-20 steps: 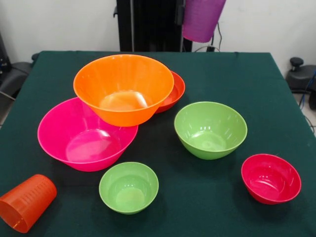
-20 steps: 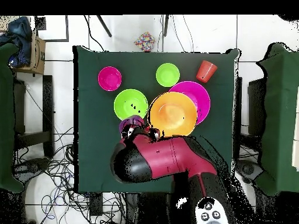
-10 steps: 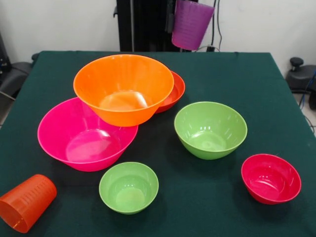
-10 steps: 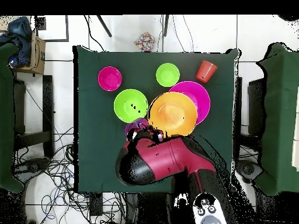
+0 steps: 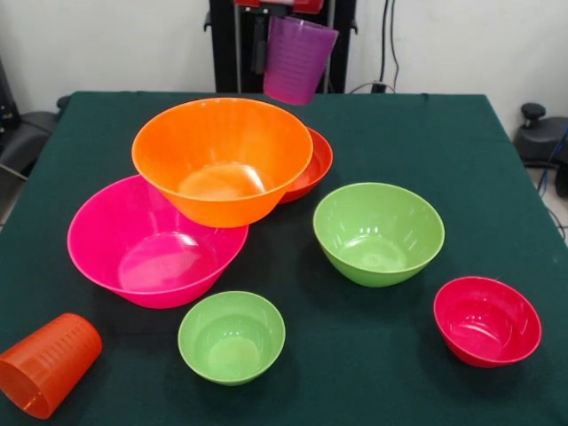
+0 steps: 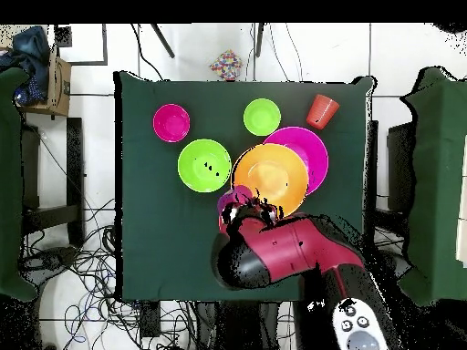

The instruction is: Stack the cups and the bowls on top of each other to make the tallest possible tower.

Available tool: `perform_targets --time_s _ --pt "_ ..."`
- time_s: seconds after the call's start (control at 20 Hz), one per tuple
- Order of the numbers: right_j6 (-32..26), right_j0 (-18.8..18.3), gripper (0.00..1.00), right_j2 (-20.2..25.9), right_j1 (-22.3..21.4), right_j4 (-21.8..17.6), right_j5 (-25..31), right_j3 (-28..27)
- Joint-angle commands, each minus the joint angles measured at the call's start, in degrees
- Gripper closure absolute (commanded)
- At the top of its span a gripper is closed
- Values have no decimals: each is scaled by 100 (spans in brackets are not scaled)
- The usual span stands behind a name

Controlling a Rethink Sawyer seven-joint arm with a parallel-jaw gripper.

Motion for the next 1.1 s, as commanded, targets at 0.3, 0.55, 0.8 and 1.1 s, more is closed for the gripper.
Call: perform_targets --time_s 0.3,0.55,0.8,1.1 --pt "-874 -433 100 482 690 -1050 -320 97" --pt "-457 -37 100 104 1060 -1510 -376 -253" --pt "327 664 100 -640 1564 -2154 -691 -812" --pt "549 1030 100 -1124 1909 -2312 -978 -1173"
